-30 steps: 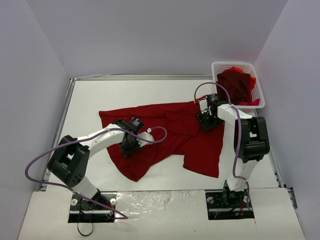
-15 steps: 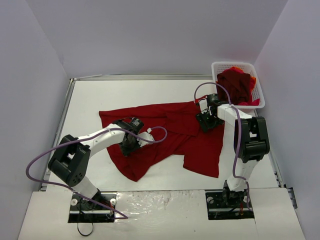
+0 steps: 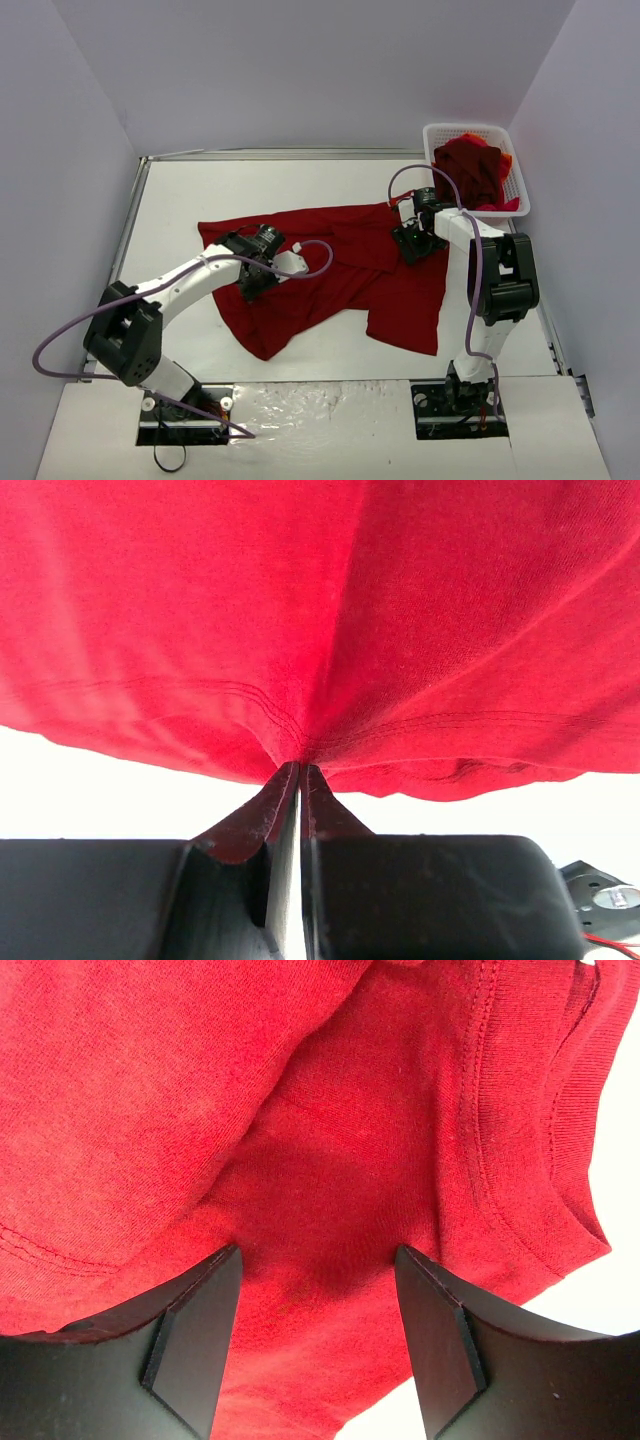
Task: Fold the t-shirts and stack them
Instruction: Flatten out the tshirt
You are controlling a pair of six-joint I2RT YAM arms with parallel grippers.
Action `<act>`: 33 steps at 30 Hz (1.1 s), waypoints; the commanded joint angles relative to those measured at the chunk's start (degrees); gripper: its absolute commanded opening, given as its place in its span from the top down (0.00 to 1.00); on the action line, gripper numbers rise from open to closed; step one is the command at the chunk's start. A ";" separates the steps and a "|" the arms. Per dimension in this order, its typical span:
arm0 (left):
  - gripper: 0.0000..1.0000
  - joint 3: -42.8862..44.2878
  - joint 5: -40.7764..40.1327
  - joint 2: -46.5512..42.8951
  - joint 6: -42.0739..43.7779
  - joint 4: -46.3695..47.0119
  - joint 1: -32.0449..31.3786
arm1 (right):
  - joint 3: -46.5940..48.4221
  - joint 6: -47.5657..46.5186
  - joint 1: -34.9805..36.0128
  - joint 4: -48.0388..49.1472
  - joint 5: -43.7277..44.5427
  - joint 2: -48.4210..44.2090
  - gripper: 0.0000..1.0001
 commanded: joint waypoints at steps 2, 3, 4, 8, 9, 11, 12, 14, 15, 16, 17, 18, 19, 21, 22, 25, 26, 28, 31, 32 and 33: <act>0.98 3.41 -4.56 -3.94 0.29 -2.76 0.92 | -0.75 -0.63 0.29 -1.58 1.41 0.42 0.41; 0.98 3.41 -6.05 -3.86 0.90 -2.24 1.62 | -0.67 -0.63 0.29 -1.49 1.41 0.42 0.41; 0.98 3.41 -6.58 -3.77 1.08 -1.97 2.06 | -0.67 -0.63 0.29 -1.49 1.41 0.42 0.41; 0.98 4.28 -10.97 -2.02 0.82 1.10 6.45 | -0.84 -0.63 0.30 -1.58 1.41 0.51 0.41; 0.98 4.73 -12.29 -1.14 0.39 1.63 7.42 | -0.84 -0.54 0.29 -1.58 1.41 0.51 0.41; 0.98 5.52 -14.22 -0.43 0.30 3.47 9.79 | -0.75 -0.54 0.29 -1.58 1.41 0.68 0.41; 0.98 5.61 -17.02 0.01 -0.14 5.31 10.41 | -0.75 -0.54 0.38 -1.49 1.32 0.77 0.41; 0.98 6.05 -19.23 0.19 -0.23 7.25 12.34 | -0.75 -0.54 0.38 -1.58 1.32 0.95 0.41; 0.98 6.31 -20.03 0.27 -0.58 8.74 12.96 | -0.75 -0.45 0.30 -1.58 1.32 1.03 0.41; 0.98 6.66 -20.90 0.36 -0.76 9.27 13.66 | -0.67 -0.45 0.38 -1.58 1.32 1.21 0.41; 0.98 6.92 -21.52 0.62 -0.85 9.71 14.45 | -0.67 -0.45 0.38 -1.58 1.41 1.30 0.41; 0.98 7.36 -22.31 0.97 -1.11 10.24 14.63 | -0.67 -0.45 0.38 -1.49 1.32 1.30 0.41; 0.98 7.37 -24.32 1.24 -1.11 11.55 14.72 | -0.75 -0.45 0.38 -1.49 1.41 1.30 0.41; 0.98 7.37 -25.30 1.68 -1.11 12.96 14.72 | -0.67 -0.45 0.38 -1.58 1.50 1.30 0.41; 0.98 7.37 -26.09 1.85 -1.55 14.36 14.72 | -0.67 -0.45 0.38 -1.58 1.50 1.47 0.41; 0.98 7.80 -26.80 2.82 -1.99 15.87 14.72 | -0.75 -0.45 0.38 -1.58 1.50 1.74 0.41; 0.98 7.89 -27.32 3.43 -2.25 16.22 14.72 | -0.75 -0.45 0.38 -1.49 1.50 1.74 0.41; 0.98 7.81 -29.17 5.19 -2.43 17.36 14.81 | -0.75 -0.54 0.38 -1.49 1.50 1.83 0.41; 0.98 7.02 -29.96 7.91 -2.34 18.68 14.72 | -0.75 -0.54 0.38 -1.58 1.50 1.91 0.41; 0.98 6.67 -30.31 9.23 -2.25 19.38 14.72 | -0.75 -0.63 0.38 -1.58 1.50 1.91 0.41; 0.98 6.23 -31.71 10.02 -1.91 20.78 14.72 | -0.75 -0.63 0.38 -1.58 1.41 2.00 0.41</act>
